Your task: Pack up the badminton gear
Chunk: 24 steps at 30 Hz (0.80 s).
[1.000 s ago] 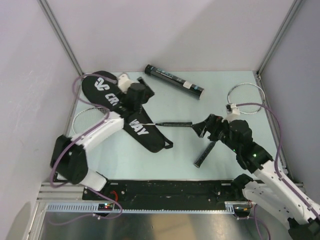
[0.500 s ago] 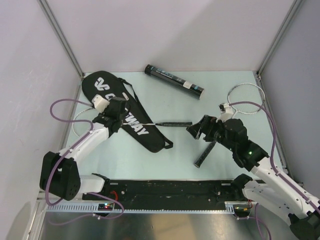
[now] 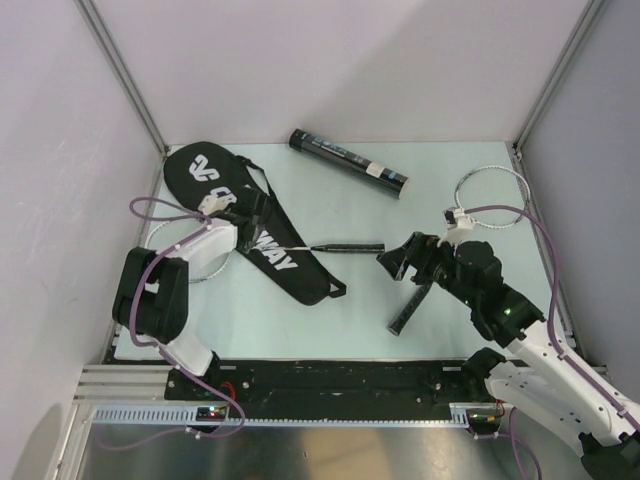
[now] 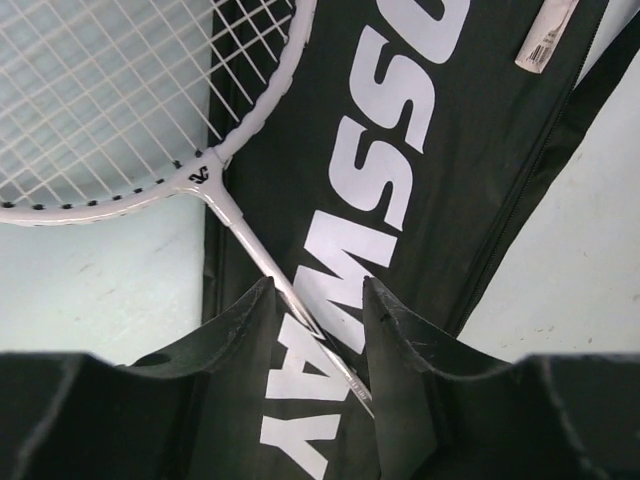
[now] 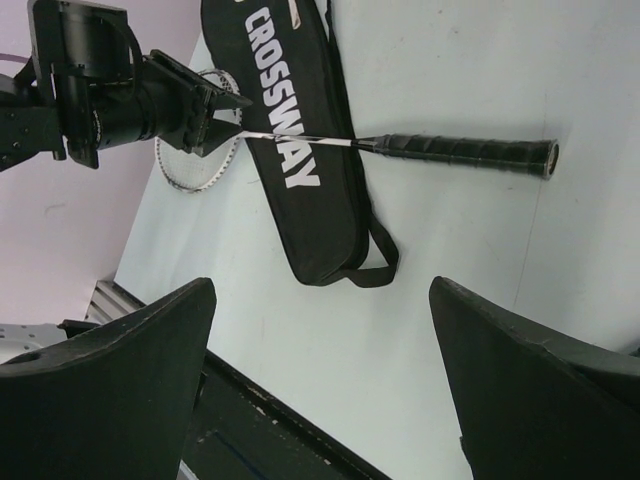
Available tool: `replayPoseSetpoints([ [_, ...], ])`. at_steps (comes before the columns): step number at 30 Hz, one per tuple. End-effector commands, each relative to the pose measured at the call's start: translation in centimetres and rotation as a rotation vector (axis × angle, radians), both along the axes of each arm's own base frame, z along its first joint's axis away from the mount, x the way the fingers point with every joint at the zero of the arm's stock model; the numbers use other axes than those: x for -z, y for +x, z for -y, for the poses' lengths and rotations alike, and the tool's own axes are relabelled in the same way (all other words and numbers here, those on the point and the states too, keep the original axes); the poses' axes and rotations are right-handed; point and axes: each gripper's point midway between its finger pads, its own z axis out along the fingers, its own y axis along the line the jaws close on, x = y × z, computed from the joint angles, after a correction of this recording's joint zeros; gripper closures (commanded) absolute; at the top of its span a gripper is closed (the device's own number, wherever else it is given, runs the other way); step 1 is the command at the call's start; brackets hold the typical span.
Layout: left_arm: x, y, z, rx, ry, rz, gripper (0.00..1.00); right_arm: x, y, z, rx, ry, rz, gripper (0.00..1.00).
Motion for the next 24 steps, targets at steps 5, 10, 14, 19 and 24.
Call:
replayPoseSetpoints([
  [5, 1.5, 0.6, 0.3, -0.097, -0.078, -0.033, 0.56, -1.3, 0.3, 0.4, 0.013, -0.004, 0.066, 0.06],
  [10, 3.0, 0.0, 0.3, -0.116, -0.08, -0.084, 0.55, -1.2, 0.5, 0.4, 0.012, -0.011, 0.072, 0.06],
  [14, 3.8, -0.5, 0.1, -0.14, -0.075, -0.109, 0.55, -1.4, 0.7, 0.3, 0.011, -0.008, 0.08, 0.06],
  [19, 4.7, -0.6, 0.1, -0.15, -0.082, -0.137, 0.58, -1.5, 0.9, 0.1, 0.005, -0.002, 0.084, 0.06],
  [24, 5.2, -0.7, 0.3, -0.159, -0.097, -0.152, 0.65, -1.4, 0.9, 0.1, 0.005, -0.005, 0.079, 0.06],
])
